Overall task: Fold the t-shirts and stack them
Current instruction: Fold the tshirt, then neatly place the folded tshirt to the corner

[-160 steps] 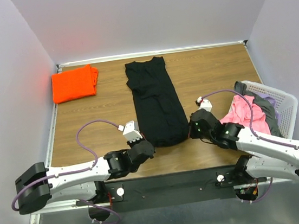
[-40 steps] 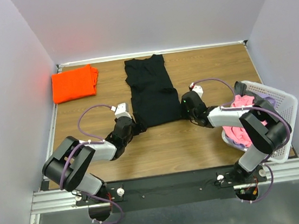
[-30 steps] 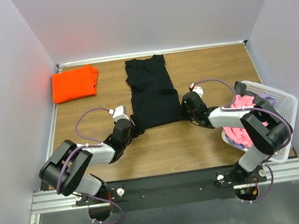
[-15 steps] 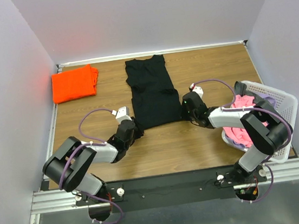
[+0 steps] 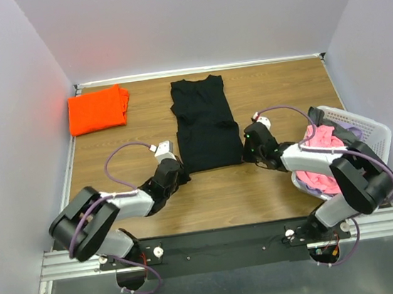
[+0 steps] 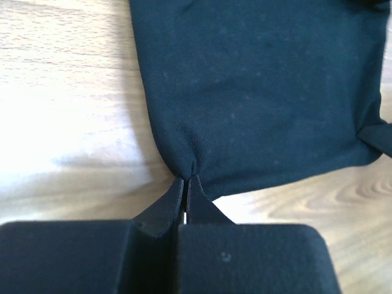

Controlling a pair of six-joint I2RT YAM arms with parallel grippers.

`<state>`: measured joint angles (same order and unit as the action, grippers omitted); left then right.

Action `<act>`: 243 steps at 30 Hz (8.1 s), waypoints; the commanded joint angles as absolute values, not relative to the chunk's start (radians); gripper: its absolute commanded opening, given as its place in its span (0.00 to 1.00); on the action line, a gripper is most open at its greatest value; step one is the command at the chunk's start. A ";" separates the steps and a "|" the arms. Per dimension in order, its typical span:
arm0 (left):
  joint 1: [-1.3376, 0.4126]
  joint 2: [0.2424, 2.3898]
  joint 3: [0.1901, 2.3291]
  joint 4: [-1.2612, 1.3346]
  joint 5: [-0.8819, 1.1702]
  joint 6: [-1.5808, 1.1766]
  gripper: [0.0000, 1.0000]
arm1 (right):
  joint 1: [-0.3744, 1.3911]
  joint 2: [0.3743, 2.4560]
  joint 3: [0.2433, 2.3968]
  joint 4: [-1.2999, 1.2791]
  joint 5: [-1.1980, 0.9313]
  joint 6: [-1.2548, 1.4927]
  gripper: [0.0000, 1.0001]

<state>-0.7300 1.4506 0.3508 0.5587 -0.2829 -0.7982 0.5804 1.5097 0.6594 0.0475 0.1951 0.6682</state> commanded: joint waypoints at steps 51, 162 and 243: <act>-1.017 0.971 0.584 0.297 -0.520 -0.624 0.00 | 0.684 1.121 1.034 -0.388 0.575 0.615 0.01; -0.462 1.931 0.838 0.663 0.130 -0.778 0.48 | 0.466 2.010 1.152 0.115 -0.216 0.310 0.76; -0.068 1.914 1.755 -0.396 -0.431 0.315 0.00 | 0.344 1.439 1.088 -0.038 0.046 0.259 0.91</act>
<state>-0.0994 1.8977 1.6993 -0.3908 -0.4538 0.3084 0.3515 1.4204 1.0889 -0.0280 0.0566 0.2630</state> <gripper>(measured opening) 0.061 0.911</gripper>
